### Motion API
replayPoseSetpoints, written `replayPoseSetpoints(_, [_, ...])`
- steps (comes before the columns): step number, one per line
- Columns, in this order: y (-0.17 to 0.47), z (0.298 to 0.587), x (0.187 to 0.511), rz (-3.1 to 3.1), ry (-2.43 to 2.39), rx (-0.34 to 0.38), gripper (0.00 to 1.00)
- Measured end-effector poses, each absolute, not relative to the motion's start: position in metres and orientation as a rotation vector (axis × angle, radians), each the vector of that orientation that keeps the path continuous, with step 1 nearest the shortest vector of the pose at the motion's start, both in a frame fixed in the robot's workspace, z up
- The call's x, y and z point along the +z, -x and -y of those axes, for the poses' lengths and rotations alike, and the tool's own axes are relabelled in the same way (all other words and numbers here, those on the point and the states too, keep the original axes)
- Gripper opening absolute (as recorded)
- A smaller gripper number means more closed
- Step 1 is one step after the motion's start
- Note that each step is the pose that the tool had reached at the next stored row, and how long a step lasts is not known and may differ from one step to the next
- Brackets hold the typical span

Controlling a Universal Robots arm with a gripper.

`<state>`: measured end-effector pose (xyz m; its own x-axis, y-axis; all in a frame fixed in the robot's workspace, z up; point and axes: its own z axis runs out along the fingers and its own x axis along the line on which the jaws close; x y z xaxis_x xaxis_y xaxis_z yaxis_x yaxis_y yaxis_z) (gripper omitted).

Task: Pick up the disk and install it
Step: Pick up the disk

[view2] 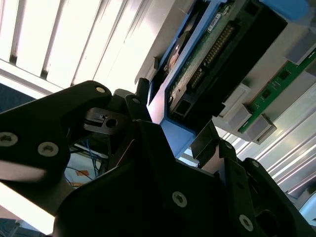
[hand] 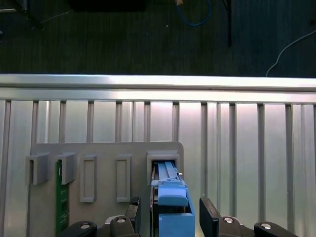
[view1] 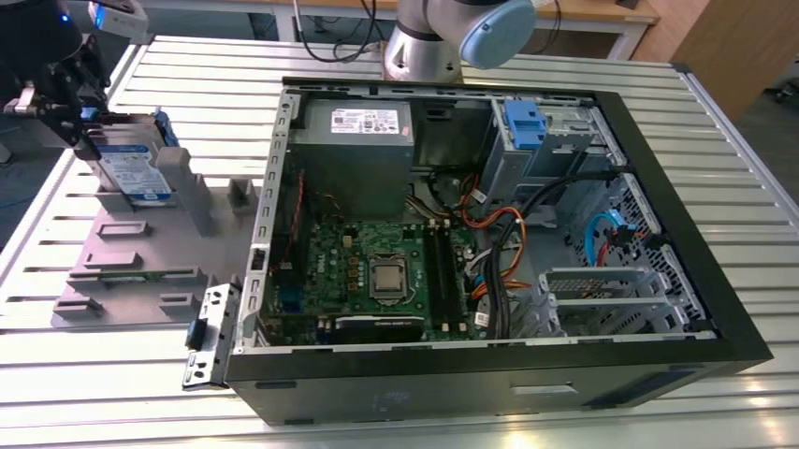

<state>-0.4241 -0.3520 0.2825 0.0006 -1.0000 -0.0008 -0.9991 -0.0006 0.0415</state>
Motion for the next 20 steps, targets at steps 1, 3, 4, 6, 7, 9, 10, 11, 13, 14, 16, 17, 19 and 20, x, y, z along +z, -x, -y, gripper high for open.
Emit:
replayPoseSetpoints(1, [0.4241, 0.352, 0.2826, 2.2, -2.201, -0.047, 0.59])
replayPoseSetpoints(3, [0.4241, 0.352, 0.2825, 2.2, -2.201, -0.047, 0.59])
replayPoseSetpoints(4, [0.4241, 0.352, 0.2824, 2.2, -2.202, -0.047, 0.59])
replayPoseSetpoints(6, [0.4241, 0.352, 0.2824, 2.2, -2.202, -0.047, 0.59])
replayPoseSetpoints(7, [0.4241, 0.352, 0.2824, 2.2, -2.202, -0.047, 0.59])
replayPoseSetpoints(9, [0.4241, 0.352, 0.2824, 2.2, -2.202, -0.047, 0.59])
replayPoseSetpoints(10, [0.4241, 0.352, 0.2824, 2.2, -2.202, -0.047, 0.59])
replayPoseSetpoints(11, [0.4241, 0.352, 0.2824, 2.2, -2.202, -0.047, 0.57])
replayPoseSetpoints(13, [0.4241, 0.352, 0.2824, 2.2, -2.202, -0.047, 0.51])
replayPoseSetpoints(14, [0.4241, 0.352, 0.2824, 2.2, -2.202, -0.047, 0.45])
replayPoseSetpoints(16, [0.4241, 0.352, 0.2824, 2.2, -2.202, -0.047, 0.39])
replayPoseSetpoints(17, [0.4241, 0.352, 0.2824, 2.2, -2.202, -0.047, 0.37])
replayPoseSetpoints(19, [0.4241, 0.352, 0.2824, 2.2, -2.202, -0.047, 0.37])
replayPoseSetpoints(20, [0.4241, 0.352, 0.2824, 2.2, -2.202, -0.047, 0.37])
